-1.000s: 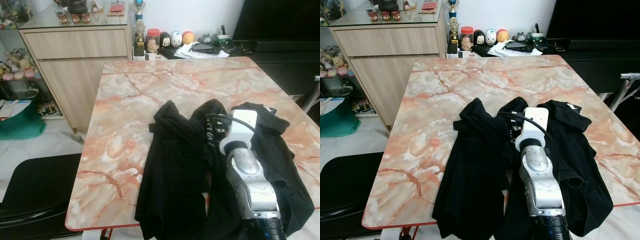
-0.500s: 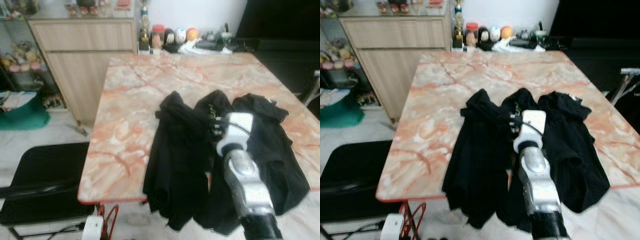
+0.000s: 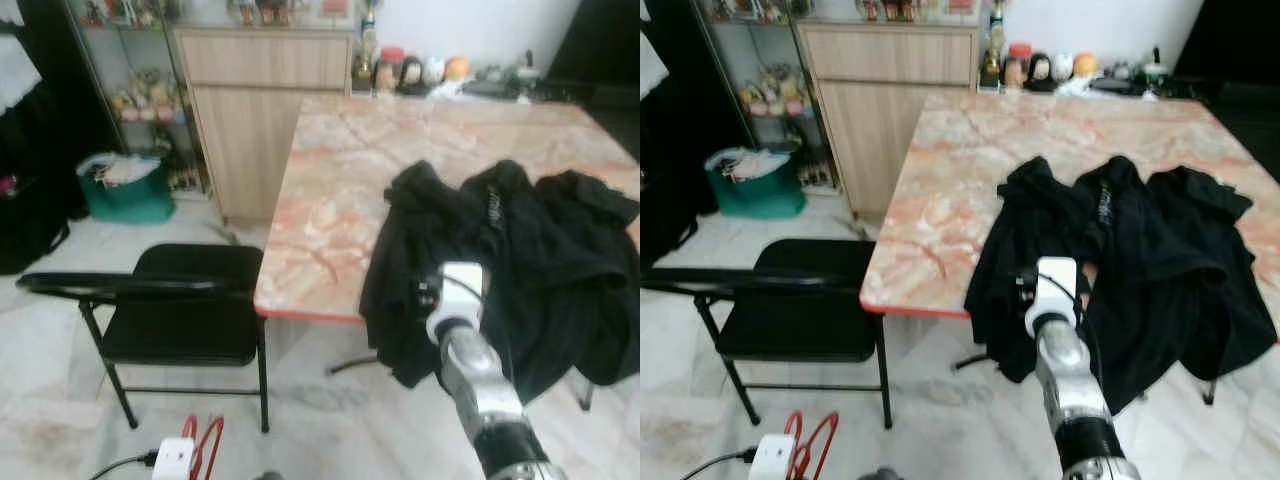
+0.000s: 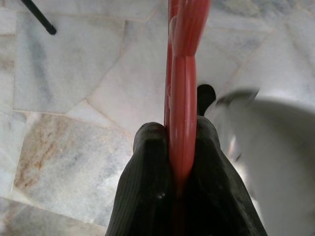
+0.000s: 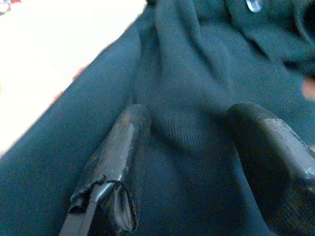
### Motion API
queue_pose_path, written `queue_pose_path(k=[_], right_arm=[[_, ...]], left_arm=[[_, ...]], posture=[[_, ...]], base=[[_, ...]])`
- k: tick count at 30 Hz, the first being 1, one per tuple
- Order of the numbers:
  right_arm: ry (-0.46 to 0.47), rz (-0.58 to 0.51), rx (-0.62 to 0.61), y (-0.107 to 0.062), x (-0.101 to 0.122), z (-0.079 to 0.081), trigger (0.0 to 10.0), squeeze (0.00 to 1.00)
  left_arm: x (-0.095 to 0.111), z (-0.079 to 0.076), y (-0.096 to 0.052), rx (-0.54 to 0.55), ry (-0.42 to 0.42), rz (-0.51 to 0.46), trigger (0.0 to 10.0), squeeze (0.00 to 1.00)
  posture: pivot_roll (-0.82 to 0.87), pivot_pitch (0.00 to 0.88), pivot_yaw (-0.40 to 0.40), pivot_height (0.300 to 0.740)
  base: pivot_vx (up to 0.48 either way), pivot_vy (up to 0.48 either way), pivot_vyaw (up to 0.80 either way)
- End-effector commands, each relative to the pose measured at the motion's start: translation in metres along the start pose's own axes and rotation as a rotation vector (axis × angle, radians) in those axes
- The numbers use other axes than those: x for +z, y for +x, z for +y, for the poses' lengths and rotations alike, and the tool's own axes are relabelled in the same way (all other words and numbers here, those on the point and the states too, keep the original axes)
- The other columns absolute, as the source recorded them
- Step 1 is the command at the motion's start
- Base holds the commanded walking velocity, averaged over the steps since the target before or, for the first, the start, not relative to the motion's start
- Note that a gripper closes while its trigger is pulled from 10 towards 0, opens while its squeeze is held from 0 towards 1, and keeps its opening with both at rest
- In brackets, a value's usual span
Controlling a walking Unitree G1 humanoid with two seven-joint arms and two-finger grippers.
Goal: Hang hanger
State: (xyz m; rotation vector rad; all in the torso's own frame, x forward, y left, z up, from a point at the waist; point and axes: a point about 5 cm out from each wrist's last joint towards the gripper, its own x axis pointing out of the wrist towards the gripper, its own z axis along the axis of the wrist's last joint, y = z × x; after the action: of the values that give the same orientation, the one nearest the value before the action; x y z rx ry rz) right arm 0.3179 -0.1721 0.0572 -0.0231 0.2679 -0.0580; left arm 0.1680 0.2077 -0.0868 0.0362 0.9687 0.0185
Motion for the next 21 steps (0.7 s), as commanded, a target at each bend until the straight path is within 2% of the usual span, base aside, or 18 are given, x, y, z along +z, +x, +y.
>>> queue_pose_path(k=[1,6,13,16,19,21], right_arm=[[-0.008,0.071,-0.028,-0.004,-0.021,-0.009,10.0,0.0],[0.004,0.087,-0.011,-0.009,-0.041,-0.007,10.0,0.0],[-0.03,-0.04,-0.021,-0.011,-0.036,-0.004,10.0,0.0],[0.0,-0.085,-0.027,-0.011,-0.028,-0.004,10.0,0.0],[0.0,-0.025,-0.013,-0.011,-0.036,-0.003,10.0,0.0],[-0.012,0.055,-0.001,-0.013,-0.049,-0.003,10.0,0.0]], left_arm=[[-0.004,-0.003,0.0,-0.016,0.005,0.018,10.0,0.0],[-0.004,0.0,-0.001,-0.014,0.006,0.017,10.0,0.0],[-0.005,0.004,-0.002,-0.008,0.003,0.016,10.0,0.0],[-0.005,0.005,-0.002,-0.007,0.001,0.016,10.0,0.0],[-0.006,0.003,-0.002,-0.013,0.012,0.021,10.0,0.0],[-0.005,0.001,-0.001,-0.016,0.015,0.023,10.0,0.0]], posture=[[0.0,0.0,0.0,0.74],[0.0,0.0,0.002,0.74],[0.01,0.0,-0.002,0.74],[0.0,0.0,-0.001,0.74],[0.0,0.0,-0.001,0.74],[0.0,0.0,0.0,0.74]], base=[[-0.334,0.0,0.0],[-0.332,0.0,0.0],[-0.329,0.0,0.0],[-0.324,0.0,0.0],[-0.321,0.0,0.0],[-0.322,0.0,0.0]])
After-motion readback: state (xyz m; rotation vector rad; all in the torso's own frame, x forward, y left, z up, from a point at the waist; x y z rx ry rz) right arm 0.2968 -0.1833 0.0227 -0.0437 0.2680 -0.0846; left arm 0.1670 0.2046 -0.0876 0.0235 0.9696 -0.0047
